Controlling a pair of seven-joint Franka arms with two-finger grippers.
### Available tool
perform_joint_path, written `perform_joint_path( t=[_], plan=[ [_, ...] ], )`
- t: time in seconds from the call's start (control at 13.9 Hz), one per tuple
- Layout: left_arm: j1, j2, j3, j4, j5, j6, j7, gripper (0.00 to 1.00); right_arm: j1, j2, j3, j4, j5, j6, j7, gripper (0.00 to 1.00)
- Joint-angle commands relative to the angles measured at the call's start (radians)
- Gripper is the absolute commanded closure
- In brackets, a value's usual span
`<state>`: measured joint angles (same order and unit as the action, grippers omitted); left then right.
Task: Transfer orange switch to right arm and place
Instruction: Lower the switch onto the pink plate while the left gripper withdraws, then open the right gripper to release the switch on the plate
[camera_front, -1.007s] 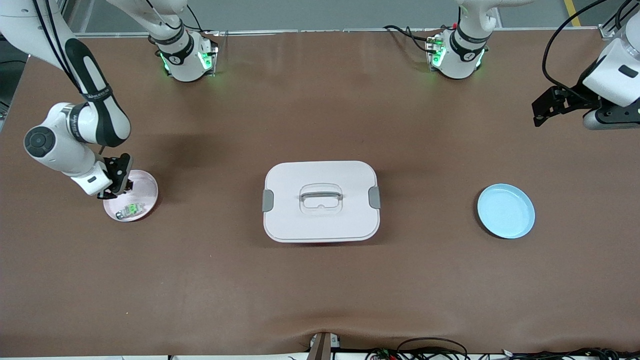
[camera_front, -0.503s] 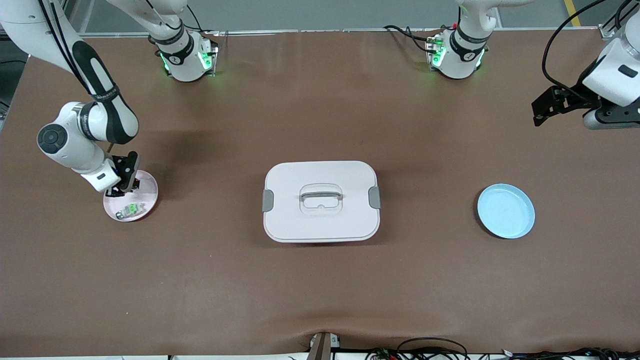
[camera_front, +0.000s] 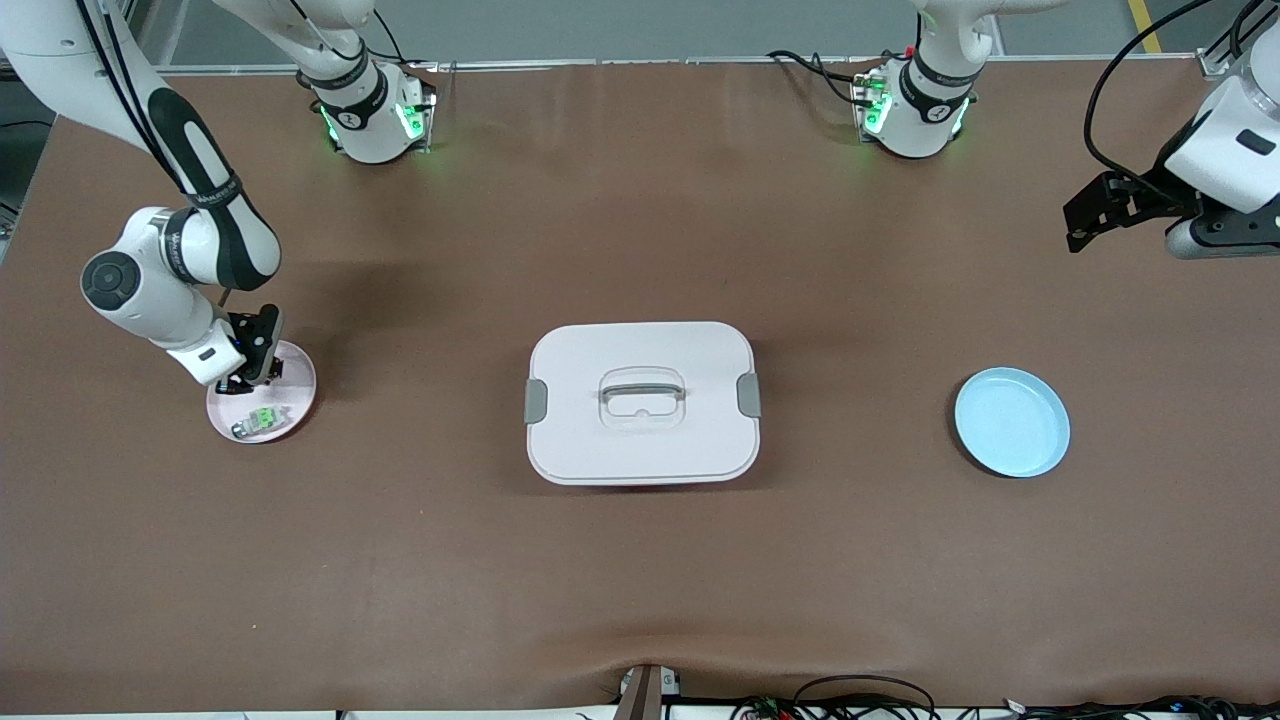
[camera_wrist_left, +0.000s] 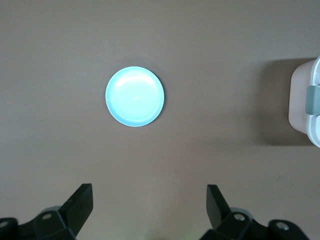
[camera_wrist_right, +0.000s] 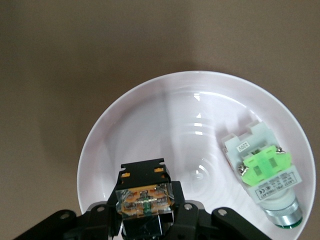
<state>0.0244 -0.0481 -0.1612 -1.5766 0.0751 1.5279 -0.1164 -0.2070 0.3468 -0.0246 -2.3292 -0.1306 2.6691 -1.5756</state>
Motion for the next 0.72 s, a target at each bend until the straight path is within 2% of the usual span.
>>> perform_joint_path(
  t=[0.0, 0.14, 0.22, 0.29, 0.43, 0.65],
  plan=[
    [-0.003, -0.018, 0.008, -0.017, -0.018, 0.015, 0.012, 0.0, -0.023, -0.003, 0.012, -0.012, -0.02, 0.012, -0.003, 0.77],
    [-0.003, -0.013, 0.008, -0.022, -0.018, 0.02, 0.012, 0.0, -0.025, 0.008, 0.014, -0.012, -0.02, 0.014, 0.003, 0.76],
    [-0.003, -0.009, 0.008, -0.022, -0.018, 0.021, 0.012, 0.0, -0.025, 0.009, 0.014, -0.012, -0.018, 0.014, 0.005, 0.69],
    [-0.003, -0.009, 0.008, -0.022, -0.018, 0.021, 0.012, 0.0, -0.025, 0.009, 0.014, -0.012, -0.018, 0.012, 0.006, 0.55],
    [-0.004, -0.007, 0.008, -0.022, -0.018, 0.021, 0.012, 0.0, -0.026, 0.008, 0.014, -0.01, -0.018, 0.012, -0.001, 0.0],
    [-0.004, -0.003, 0.008, -0.022, -0.018, 0.021, 0.014, 0.0, -0.029, 0.001, 0.014, 0.001, -0.02, 0.006, -0.009, 0.0]
  ],
)
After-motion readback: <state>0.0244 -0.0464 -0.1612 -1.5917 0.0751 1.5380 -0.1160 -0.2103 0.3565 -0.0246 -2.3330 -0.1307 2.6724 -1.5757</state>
